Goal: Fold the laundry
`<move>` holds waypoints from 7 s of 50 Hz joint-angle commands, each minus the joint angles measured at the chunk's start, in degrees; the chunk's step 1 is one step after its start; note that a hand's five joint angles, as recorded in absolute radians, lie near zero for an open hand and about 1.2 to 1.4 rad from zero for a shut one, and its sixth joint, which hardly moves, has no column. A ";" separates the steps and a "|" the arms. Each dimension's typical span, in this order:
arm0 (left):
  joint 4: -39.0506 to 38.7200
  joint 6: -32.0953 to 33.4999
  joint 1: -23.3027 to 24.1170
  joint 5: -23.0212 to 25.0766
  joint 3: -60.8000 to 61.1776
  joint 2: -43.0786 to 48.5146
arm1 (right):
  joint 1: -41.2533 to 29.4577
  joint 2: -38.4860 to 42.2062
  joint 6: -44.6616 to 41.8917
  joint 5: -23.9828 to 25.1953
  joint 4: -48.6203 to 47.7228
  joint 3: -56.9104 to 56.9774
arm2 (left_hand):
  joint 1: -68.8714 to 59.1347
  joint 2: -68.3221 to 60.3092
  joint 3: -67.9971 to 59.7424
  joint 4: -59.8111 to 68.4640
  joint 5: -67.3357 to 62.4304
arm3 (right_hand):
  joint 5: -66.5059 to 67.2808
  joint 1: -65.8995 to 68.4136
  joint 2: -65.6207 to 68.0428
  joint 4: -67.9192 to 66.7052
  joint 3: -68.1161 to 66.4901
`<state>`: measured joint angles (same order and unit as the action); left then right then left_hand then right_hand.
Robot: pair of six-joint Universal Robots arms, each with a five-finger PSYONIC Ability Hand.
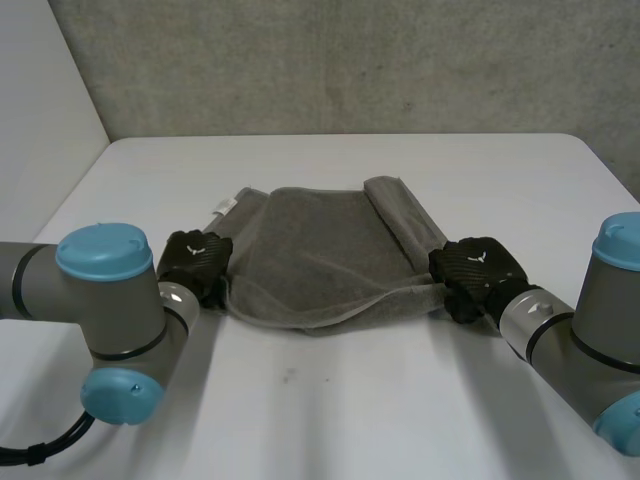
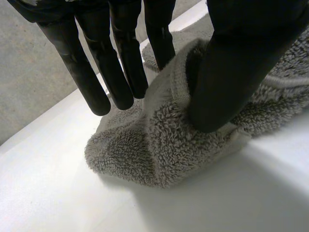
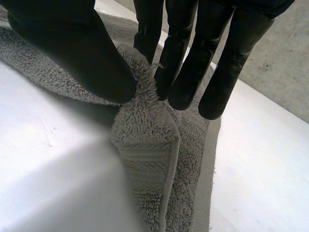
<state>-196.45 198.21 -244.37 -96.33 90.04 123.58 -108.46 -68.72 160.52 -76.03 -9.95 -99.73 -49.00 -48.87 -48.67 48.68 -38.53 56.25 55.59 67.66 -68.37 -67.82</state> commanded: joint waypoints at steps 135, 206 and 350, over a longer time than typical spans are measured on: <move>-6.40 13.52 -8.41 10.72 22.11 -23.65 | 16.70 1.57 5.50 7.47 5.47 -0.81 | -31.00 -31.13 -31.33 31.32 -31.47 | -27.07 -16.41 -28.48 29.19 28.64; 17.00 21.96 -8.32 11.16 15.80 -24.38 | 10.81 -14.19 -43.64 -8.52 29.50 3.40 | -31.00 -31.13 -31.33 31.32 -31.47 | 13.75 24.41 12.34 -11.63 -12.18; -7.37 10.54 -3.23 10.81 17.81 -21.63 | -25.49 4.21 -12.51 -0.70 -11.49 8.59 | 38.95 38.82 38.62 -38.63 38.48 | -56.25 -45.59 -57.66 58.37 57.82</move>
<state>-203.45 208.87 -250.39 -85.42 107.79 102.00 -137.98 -57.30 142.22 -73.88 -24.63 -90.00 -10.25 -9.49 -9.58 9.63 -1.87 4.95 12.34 14.19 -14.38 -13.87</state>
